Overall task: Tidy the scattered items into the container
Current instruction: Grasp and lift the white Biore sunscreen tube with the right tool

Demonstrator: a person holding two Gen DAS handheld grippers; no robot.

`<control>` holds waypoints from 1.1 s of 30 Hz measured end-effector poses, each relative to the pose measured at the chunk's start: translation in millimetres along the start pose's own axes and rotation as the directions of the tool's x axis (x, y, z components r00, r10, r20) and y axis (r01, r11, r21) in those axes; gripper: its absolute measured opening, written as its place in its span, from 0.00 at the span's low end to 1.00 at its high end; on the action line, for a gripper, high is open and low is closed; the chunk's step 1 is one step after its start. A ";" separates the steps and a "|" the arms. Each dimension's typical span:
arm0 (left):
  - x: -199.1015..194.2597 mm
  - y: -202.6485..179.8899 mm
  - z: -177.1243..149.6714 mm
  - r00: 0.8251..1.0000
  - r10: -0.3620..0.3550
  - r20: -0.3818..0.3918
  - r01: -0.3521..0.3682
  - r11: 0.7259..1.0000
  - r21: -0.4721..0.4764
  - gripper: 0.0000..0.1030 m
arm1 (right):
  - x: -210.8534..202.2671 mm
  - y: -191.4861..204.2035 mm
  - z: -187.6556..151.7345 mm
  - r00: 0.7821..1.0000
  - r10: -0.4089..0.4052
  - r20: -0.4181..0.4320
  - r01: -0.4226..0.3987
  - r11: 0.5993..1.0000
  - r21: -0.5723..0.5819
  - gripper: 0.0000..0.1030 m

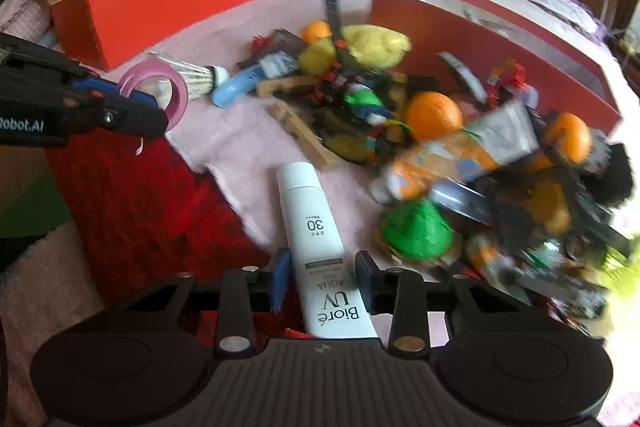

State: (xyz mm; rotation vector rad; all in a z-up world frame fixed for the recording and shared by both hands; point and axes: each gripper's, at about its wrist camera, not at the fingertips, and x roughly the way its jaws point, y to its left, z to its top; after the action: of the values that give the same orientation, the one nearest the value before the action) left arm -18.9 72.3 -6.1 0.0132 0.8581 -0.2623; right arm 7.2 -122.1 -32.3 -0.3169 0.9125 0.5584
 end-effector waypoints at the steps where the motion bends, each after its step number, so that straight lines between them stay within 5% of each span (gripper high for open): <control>1: 5.9 -2.9 0.3 1.000 -0.012 -0.014 0.012 1.000 0.010 0.16 | -2.5 -1.8 -2.3 1.000 -0.012 -0.012 0.012 1.000 0.005 0.37; 7: 44.9 -16.0 -0.3 0.992 -0.069 -0.106 0.073 0.997 0.032 0.16 | -8.0 -6.8 -20.4 0.999 -0.024 -0.022 0.026 0.997 0.067 0.39; 16: 63.2 -27.1 -8.4 0.990 -0.029 -0.141 0.039 0.997 0.074 0.17 | 2.0 -7.6 -23.3 1.000 -0.009 0.002 0.008 0.995 0.098 0.49; 19: 57.5 -29.0 -7.3 0.991 -0.025 -0.128 0.035 0.996 0.078 0.16 | 1.8 -5.9 -24.3 1.000 -0.015 0.015 0.014 0.996 0.085 0.39; 33: 30.0 -33.4 16.3 0.993 -0.090 -0.070 0.094 0.994 0.049 0.16 | -36.4 -27.5 -30.1 0.990 0.064 0.122 -0.081 0.987 0.139 0.31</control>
State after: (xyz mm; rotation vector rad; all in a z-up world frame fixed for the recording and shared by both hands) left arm 4.1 31.4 -14.8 0.0316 0.9205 -0.3723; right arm -14.2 -170.8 -19.4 -0.1201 0.8477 0.5692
